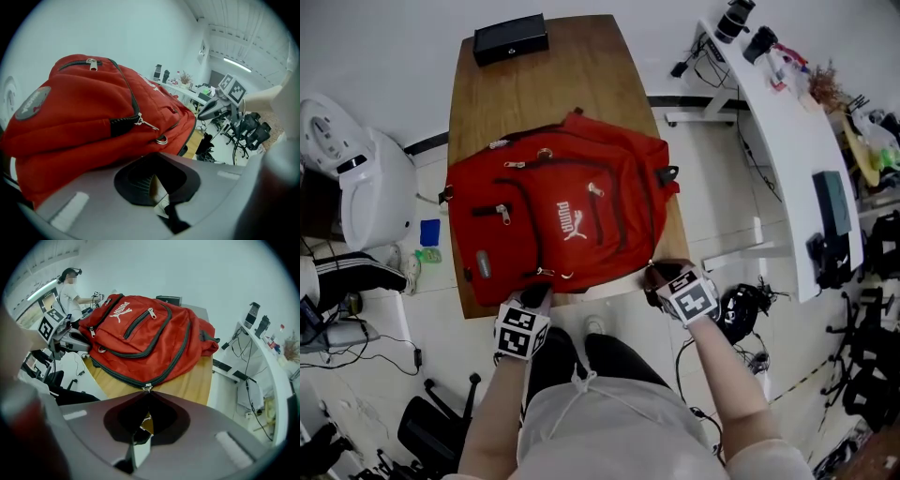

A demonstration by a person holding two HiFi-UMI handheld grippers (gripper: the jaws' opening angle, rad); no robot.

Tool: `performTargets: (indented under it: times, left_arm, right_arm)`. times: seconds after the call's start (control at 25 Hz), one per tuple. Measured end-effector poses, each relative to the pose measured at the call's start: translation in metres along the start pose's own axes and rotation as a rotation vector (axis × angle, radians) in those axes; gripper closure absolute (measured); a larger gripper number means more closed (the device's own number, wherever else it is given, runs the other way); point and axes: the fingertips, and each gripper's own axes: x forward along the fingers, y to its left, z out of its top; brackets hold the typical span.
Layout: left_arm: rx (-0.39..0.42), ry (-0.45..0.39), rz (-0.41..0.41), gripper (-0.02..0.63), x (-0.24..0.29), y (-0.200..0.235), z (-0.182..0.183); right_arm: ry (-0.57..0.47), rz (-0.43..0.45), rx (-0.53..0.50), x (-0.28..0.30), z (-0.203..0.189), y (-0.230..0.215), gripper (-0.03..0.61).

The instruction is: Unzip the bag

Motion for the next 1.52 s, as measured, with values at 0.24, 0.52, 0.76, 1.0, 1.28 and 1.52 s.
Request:
performTargets:
  times: [0.24,0.52,0.76,1.0,1.28,1.52]
  left_arm:
    - [-0.004,-0.002,0.003,0.606,0.001,0.001,0.0]
    - [-0.012,-0.008,-0.01,0.606,0.001,0.001,-0.002]
    - [-0.023,-0.032,-0.02,0.606,-0.002,0.001,-0.005]
    - [-0.035,-0.036,-0.002,0.606,0.0,0.002,-0.004]
    - [-0.019,-0.087,0.021,0.606,-0.009,-0.001,0.007]
    - [-0.023,-0.261,0.025,0.606,-0.048,-0.022,0.044]
  right_arm:
    - [0.012,-0.011,-0.005,-0.003,0.004,-0.021,0.568]
    - [0.031,-0.032,-0.03,-0.006,0.013,-0.047,0.566]
    - [-0.012,-0.063,0.033,-0.005,0.027,-0.064,0.565]
    - [-0.07,-0.065,0.114,0.001,0.023,-0.064,0.558]
    - [-0.199,-0.142,0.167,-0.024,0.029,-0.078,0.506]
    - [-0.502,-0.074,0.195,-0.089,0.05,-0.056,0.571]
